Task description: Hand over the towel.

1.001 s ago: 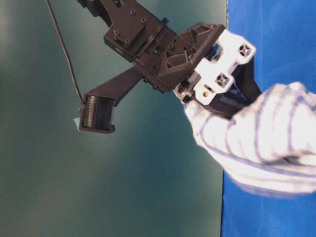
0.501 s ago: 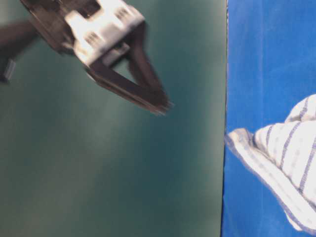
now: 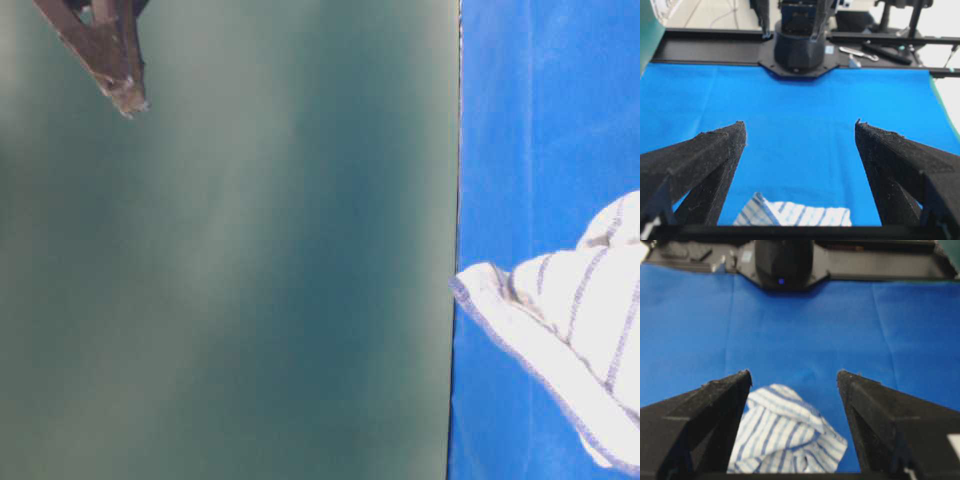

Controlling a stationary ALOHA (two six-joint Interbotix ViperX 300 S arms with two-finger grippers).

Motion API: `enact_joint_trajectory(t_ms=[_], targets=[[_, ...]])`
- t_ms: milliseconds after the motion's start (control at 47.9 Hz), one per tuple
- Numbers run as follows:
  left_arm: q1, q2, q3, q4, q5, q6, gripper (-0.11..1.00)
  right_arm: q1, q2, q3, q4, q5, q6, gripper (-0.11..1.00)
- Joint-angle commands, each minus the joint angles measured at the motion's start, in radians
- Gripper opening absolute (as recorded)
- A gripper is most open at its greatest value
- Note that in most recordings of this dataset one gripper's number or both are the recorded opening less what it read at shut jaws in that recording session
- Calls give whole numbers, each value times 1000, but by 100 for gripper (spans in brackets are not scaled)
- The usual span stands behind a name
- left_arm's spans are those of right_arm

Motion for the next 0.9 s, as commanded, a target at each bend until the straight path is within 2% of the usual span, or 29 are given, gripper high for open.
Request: enact_joint_trajectory(t_ms=[0, 188, 438, 709, 876], targets=[[0, 8, -12, 0, -6, 0, 90, -6, -9, -5, 3, -32, 0, 71], [-2, -6, -12, 0, 2, -2, 90, -6, -26, 2, 3, -29, 2, 71], [-2, -114, -2, 0, 95, 0, 90, -6, -187, 57, 11, 18, 2, 71], [-2, -250, 106, 0, 103, 0, 90, -6, -414, 229, 15, 15, 3, 71], [-2, -365, 224, 0, 83, -3, 90, -9, -502, 351, 15, -26, 3, 71]])
